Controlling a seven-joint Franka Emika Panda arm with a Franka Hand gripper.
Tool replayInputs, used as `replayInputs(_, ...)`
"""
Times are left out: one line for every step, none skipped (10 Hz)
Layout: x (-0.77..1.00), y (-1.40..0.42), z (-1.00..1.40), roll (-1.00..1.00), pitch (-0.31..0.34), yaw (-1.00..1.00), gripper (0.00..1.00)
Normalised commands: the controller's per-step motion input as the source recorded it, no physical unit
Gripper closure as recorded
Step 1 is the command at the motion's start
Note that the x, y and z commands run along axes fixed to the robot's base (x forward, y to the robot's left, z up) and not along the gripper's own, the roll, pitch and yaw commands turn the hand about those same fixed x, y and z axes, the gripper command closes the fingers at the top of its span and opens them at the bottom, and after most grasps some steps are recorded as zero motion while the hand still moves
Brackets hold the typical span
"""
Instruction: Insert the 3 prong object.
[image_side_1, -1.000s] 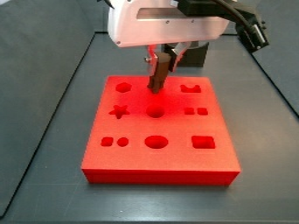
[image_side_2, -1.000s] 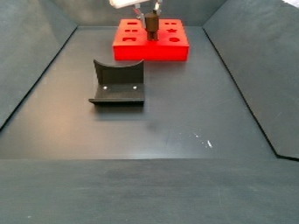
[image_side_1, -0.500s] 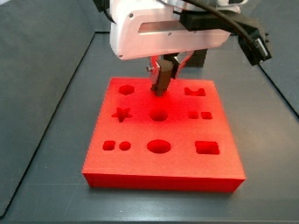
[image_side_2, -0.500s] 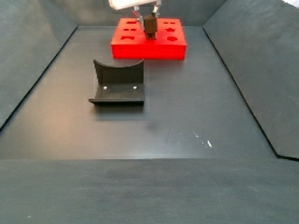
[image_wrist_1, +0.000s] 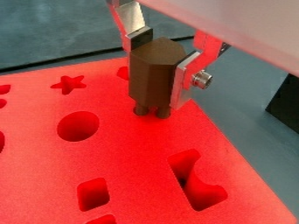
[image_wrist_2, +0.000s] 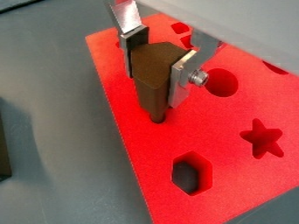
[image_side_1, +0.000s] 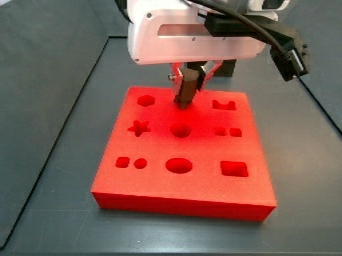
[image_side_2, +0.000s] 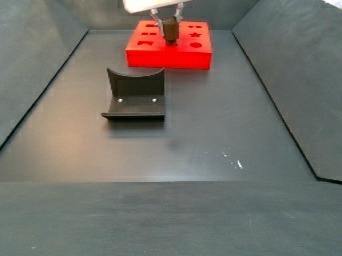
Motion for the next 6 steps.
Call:
replayInputs(0.0, -0.1, -0.55, 0.03, 0.277, -0.18, 1.0)
replayInputs(0.01, -0.11, -0.63, 0.02, 0.249, -0.18, 1.0)
replayInputs(0.04, -0.17, -0.7, 0.02, 0.22, -0.15, 1.0)
replayInputs(0.02, -0.09, -0.72, 0.0, 0.224, -0.13, 1.0)
replayInputs(0.19, 0.0, -0.71, -0.15, 0.141, 0.0, 1.0)
replayInputs(0.1, 0.05, -0.49, -0.32, 0.066, 0.0, 1.0)
